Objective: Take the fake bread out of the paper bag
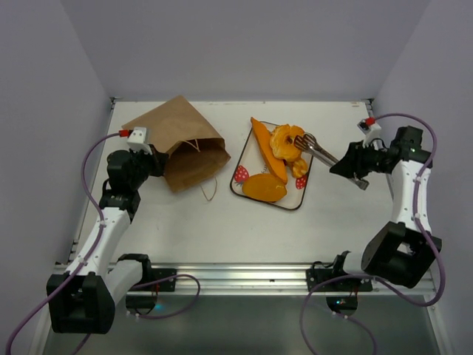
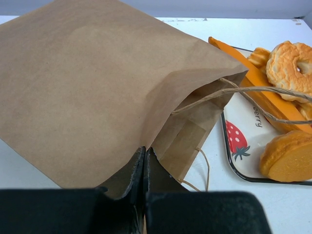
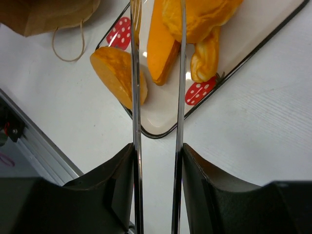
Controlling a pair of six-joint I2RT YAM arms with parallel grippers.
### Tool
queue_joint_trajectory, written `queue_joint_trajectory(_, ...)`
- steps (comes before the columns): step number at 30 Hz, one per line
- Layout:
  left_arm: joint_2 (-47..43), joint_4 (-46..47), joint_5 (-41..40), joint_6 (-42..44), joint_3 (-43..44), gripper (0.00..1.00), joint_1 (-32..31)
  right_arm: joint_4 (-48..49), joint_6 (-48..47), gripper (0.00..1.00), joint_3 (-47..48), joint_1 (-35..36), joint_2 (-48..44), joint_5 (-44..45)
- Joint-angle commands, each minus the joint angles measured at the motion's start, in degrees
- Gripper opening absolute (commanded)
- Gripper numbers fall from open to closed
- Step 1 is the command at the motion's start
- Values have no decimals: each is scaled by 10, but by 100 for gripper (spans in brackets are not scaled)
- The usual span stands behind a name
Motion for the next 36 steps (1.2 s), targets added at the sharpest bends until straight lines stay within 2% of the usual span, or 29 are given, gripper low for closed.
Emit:
queue_joint_trajectory(1,-4,27,14,1,-1,2,6,-15,-30,43,11,54,-35,12)
queue_joint_trajectory(7,2,12,27,-8,23,2,6,52,7,43,6,233,-78,102)
queue_joint_trajectory(10,6,3,42,-23,39,2,6,92,22,43,22,364,-73,162)
queue_joint_trajectory(13,8,-7,56,-37,55,2,7,127,22,43,44,442,-43,218)
queue_joint_trajectory(14,7,-12,57,-40,61,2,7,135,21,43,52,493,-22,255)
queue_joint_trajectory(19,-7,-30,64,-77,81,2,7,243,37,42,53,631,38,374)
queue_joint_trajectory(22,-11,-24,75,-107,82,2,7,320,71,41,54,659,72,420)
queue_joint_trajectory(26,-11,-5,93,-139,69,2,7,401,133,41,72,670,117,431)
queue_joint_trajectory(36,0,79,123,-228,24,2,7,506,216,41,48,697,162,450)
